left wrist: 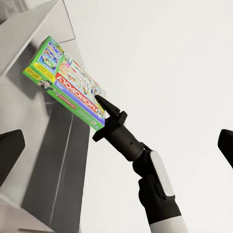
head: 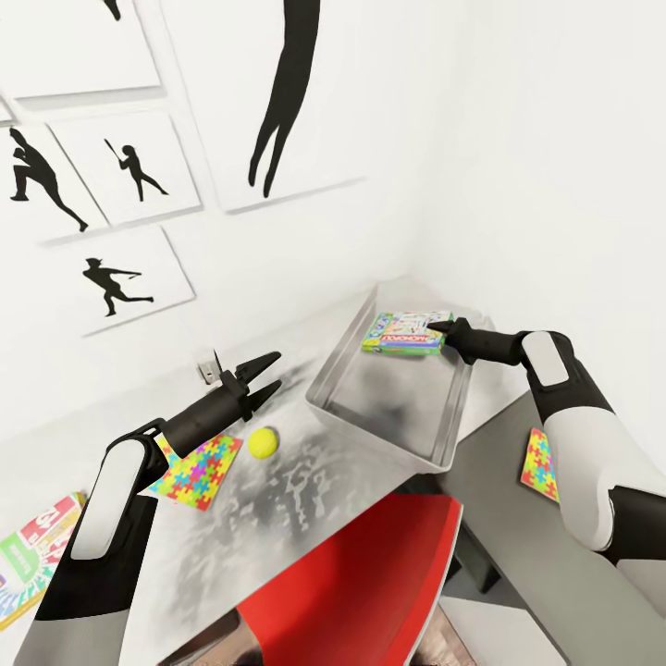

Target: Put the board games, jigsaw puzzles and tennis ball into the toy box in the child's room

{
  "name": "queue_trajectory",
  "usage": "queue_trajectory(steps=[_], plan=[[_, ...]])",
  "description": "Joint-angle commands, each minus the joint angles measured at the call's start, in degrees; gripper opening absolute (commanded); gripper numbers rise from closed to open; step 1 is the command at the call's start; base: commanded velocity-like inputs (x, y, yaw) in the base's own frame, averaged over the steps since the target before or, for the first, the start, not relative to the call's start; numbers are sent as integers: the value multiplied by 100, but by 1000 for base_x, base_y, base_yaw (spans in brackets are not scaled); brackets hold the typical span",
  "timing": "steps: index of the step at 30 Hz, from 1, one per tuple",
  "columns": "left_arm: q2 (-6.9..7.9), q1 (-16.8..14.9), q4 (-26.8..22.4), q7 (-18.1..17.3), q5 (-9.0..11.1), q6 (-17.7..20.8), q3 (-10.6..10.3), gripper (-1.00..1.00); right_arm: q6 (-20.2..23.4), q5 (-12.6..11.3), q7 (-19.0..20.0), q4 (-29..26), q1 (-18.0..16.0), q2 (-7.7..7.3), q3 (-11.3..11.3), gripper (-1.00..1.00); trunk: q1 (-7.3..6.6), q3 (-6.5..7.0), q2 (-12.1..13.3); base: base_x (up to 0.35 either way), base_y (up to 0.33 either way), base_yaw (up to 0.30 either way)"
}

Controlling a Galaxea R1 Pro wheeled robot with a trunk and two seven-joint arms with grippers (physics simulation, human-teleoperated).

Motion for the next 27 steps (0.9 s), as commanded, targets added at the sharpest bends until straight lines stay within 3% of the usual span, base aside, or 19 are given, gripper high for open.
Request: queue_trajectory(steps=[1, 11, 27], plan=[[-1, -4, 1, -34, -30, 26, 7, 100, 28, 53, 54, 2, -6, 2, -22, -100, 3, -18, -10, 0, 0, 0], [-1, -4, 1, -34, -29, 26, 7, 100, 21, 61, 54, 1, -36, -1, -20, -100, 3, -98, -10, 0, 0, 0], [-1, -4, 1, -34, -30, 26, 7, 100, 0, 63, 25, -106, -78, 2, -20, -100, 3, -116, -10, 0, 0, 0]])
